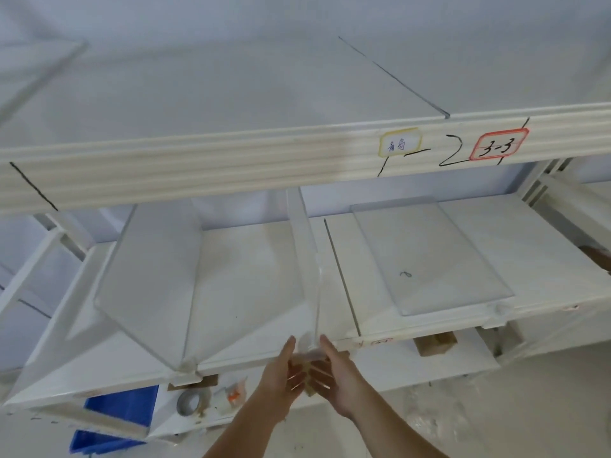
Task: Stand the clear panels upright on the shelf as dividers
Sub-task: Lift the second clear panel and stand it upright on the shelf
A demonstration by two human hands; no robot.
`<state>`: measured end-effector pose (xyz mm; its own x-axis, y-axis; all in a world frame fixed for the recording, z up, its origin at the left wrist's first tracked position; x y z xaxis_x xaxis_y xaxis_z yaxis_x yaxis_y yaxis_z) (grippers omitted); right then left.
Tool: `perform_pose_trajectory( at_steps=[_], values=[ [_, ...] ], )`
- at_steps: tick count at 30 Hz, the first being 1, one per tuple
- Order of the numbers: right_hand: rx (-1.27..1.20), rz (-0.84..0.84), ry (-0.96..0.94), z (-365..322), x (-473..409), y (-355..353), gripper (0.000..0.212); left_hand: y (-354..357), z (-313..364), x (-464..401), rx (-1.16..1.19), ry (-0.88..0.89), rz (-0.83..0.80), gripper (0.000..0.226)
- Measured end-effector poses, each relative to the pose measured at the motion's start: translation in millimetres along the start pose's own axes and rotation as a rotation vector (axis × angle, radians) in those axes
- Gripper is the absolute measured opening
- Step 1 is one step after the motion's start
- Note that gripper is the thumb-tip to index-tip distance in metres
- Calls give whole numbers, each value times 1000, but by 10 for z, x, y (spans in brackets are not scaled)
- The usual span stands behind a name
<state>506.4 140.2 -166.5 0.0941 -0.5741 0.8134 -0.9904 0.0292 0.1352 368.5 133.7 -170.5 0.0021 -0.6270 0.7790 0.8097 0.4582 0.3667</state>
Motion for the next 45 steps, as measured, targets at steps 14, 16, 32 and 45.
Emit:
perform_pose_trajectory(
  at_steps=[14,16,32,45],
  values=[
    [-148,-100,-20,-89,-321,-345,36,409,-351,-312,533,157,40,61],
    [-149,-95,-32,-134,-293,-516,19,541,-447,-282,410,127,155,56],
    [-183,-73,-87,-175,-317,-1080,34,1060,-586,-359,256,46,193,43],
    [642,34,-194,-415,-29,-1416,32,1004,-497,-111,-542,123,178,57]
  ],
)
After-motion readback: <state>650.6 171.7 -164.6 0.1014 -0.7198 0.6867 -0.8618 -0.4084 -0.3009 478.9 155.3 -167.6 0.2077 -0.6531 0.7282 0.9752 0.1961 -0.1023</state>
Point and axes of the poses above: each hand's wrist, its own x-axis away from the middle knuckle, its own y-axis out of the palm, z = x × y, the point moved 1 cm from there along -x, towards the middle knuckle, and after that the axes turned 13 degrees about x, right-handed, at the moved point
